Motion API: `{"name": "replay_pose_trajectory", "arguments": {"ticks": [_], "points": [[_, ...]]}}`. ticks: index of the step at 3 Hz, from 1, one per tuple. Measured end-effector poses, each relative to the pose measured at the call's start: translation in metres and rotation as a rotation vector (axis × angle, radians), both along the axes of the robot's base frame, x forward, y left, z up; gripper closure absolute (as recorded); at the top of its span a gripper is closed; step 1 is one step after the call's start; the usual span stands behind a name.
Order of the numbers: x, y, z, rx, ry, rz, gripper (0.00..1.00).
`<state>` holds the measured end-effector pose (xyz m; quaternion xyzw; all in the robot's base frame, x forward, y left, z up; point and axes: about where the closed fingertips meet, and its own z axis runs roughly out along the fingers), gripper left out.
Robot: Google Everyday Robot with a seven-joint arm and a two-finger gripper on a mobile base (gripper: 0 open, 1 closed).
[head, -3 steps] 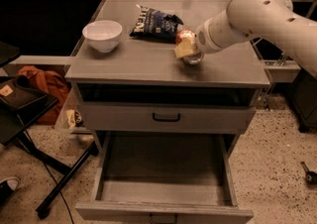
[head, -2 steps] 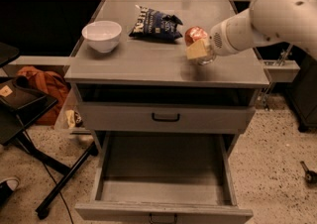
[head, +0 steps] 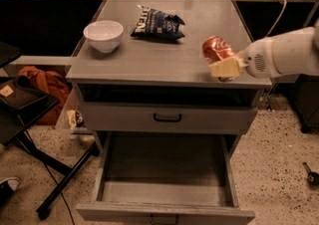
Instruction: Place coke can into middle drawer
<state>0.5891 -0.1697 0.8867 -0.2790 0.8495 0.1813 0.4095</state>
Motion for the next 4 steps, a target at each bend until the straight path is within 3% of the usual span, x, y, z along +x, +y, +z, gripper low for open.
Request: {"name": "replay_pose_trajectory", "arguments": {"ticks": [1, 2, 3, 4], "points": [[-0.044, -0.020, -0.004, 0.010, -0.026, 0.074, 1.00], [-0.084, -0.034, -0.025, 0.028, -0.001, 0.183, 1.00], [-0.112, -0.040, -0.082, 0.025, 0.132, 0.250, 1.00], [-0.128, -0.036, -0.169, 0.031, 0.366, 0.207, 1.00]]}}
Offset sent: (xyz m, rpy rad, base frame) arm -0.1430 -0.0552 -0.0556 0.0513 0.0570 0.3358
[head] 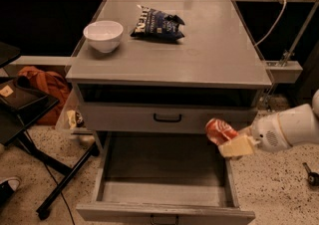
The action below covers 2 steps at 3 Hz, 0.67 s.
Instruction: Place coke can into middle drawer
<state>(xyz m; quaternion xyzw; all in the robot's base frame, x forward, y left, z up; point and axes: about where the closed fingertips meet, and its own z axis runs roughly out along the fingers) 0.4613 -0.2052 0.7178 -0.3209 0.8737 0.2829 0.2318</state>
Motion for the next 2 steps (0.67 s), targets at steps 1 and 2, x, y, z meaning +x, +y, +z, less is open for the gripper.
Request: {"name": "replay_pose_trajectory", "arguments": {"ticks": [1, 2], "points": [[-0.0026, 0.0033, -0.0042, 0.008, 0.038, -0.023, 1.00], [-0.0011, 0.0108, -0.0040, 0.014, 0.032, -0.011, 1.00]]}}
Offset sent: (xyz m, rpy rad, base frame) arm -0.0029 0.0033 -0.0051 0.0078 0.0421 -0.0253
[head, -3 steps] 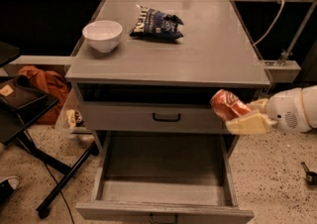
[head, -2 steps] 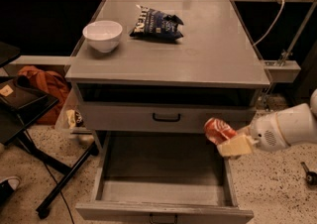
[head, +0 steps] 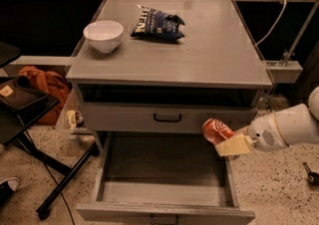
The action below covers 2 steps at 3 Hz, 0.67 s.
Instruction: Place coke can into middle drawer
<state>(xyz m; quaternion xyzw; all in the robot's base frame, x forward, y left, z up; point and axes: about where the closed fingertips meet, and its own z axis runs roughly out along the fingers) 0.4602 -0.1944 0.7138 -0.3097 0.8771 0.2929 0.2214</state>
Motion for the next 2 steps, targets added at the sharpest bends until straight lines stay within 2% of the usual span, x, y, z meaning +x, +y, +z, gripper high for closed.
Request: {"name": "replay_pose_trajectory", "arguments": {"ticks": [1, 2], "points": [[-0.005, 0.016, -0.040, 0.061, 0.068, -0.054, 1.00], [-0.015, 0.047, -0.114, 0.136, 0.190, -0.148, 1.00]]}}
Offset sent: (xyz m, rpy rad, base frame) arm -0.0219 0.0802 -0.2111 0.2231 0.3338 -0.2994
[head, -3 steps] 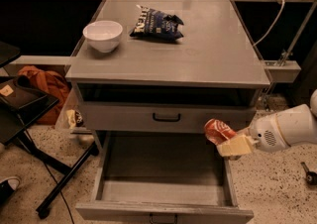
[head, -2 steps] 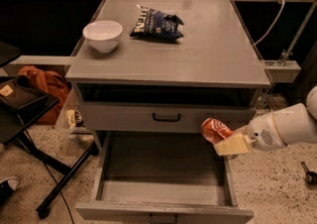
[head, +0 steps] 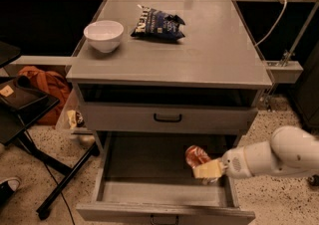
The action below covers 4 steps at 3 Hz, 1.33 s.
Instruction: Place coke can into middle drawer
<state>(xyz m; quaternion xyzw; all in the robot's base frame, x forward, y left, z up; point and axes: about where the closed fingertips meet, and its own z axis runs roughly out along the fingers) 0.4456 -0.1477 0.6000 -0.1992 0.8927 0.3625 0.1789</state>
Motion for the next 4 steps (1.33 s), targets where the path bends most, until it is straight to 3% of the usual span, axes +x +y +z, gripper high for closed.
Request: {"name": "replay_pose_trajectory", "arguments": {"ticks": [1, 2, 3, 4], "points": [[0.005, 0.040, -0.061, 0.086, 0.077, -0.095, 1.00], [0.026, 0.084, -0.099, 0.147, 0.092, -0.176, 1.00], [0.049, 0.114, -0.125, 0.170, 0.072, -0.248, 1.00], [0.061, 0.135, -0.151, 0.136, 0.055, -0.266, 0.81]]}}
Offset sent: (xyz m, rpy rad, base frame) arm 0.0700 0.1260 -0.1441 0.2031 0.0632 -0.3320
